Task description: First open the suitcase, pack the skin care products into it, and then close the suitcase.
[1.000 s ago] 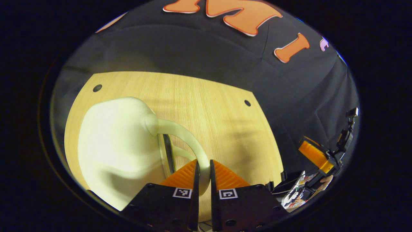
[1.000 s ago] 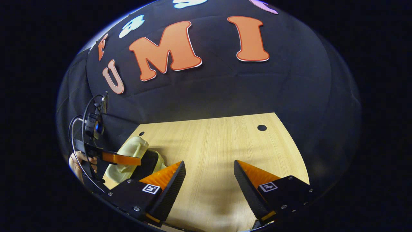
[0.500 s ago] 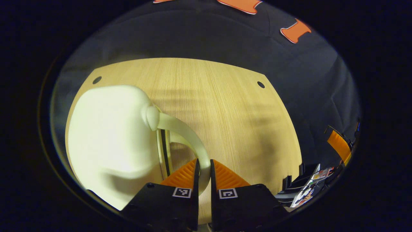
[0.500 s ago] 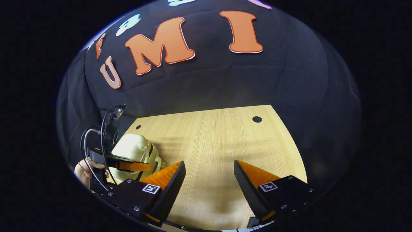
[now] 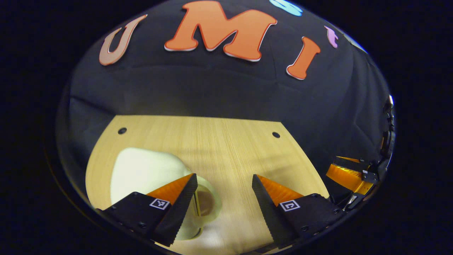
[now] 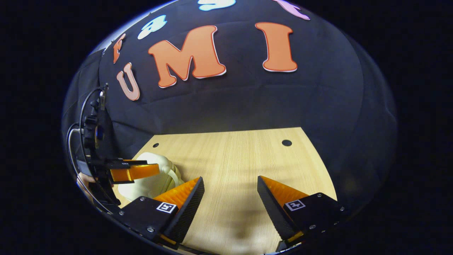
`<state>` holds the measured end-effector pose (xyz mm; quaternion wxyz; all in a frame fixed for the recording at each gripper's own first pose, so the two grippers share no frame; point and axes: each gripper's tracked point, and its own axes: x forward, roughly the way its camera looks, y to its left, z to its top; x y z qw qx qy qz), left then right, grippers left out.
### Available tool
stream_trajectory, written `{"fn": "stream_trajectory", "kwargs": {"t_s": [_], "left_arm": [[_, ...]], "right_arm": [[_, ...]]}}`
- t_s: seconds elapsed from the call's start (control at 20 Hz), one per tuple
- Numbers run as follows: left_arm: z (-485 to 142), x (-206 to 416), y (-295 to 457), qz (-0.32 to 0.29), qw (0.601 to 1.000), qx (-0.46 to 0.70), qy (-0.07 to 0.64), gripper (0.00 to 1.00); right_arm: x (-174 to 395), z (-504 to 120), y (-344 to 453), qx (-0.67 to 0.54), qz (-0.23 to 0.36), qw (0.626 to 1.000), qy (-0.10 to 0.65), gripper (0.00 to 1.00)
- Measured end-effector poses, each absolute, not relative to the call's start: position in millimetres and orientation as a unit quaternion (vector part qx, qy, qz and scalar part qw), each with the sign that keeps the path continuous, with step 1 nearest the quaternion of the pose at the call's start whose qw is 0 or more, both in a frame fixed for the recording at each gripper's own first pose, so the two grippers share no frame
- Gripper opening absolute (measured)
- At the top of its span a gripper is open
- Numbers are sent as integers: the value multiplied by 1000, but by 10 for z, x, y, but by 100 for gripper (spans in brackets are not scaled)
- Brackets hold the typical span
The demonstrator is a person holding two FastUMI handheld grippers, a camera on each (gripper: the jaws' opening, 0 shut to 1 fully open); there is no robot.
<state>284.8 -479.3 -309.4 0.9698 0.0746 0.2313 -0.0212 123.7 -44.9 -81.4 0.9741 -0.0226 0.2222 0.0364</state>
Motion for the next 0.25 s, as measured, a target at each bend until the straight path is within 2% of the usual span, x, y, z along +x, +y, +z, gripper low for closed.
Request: {"fn": "stream_trajectory", "kwargs": {"t_s": [0.05, 0.1, 0.25], "left_arm": [[-2899, 2802, -4736, -17, 974, 92, 205, 92], [-2704, 2774, -4718, -13, 978, 109, 180, 96], [-2366, 2707, -4691, 6, 984, 150, 95, 97]], "right_arm": [[1219, -722, -412, -26, 37, 977, 206, 96], [1209, -633, -354, -29, 39, 981, 189, 96], [1184, -354, -173, -39, 41, 989, 137, 96]]}}
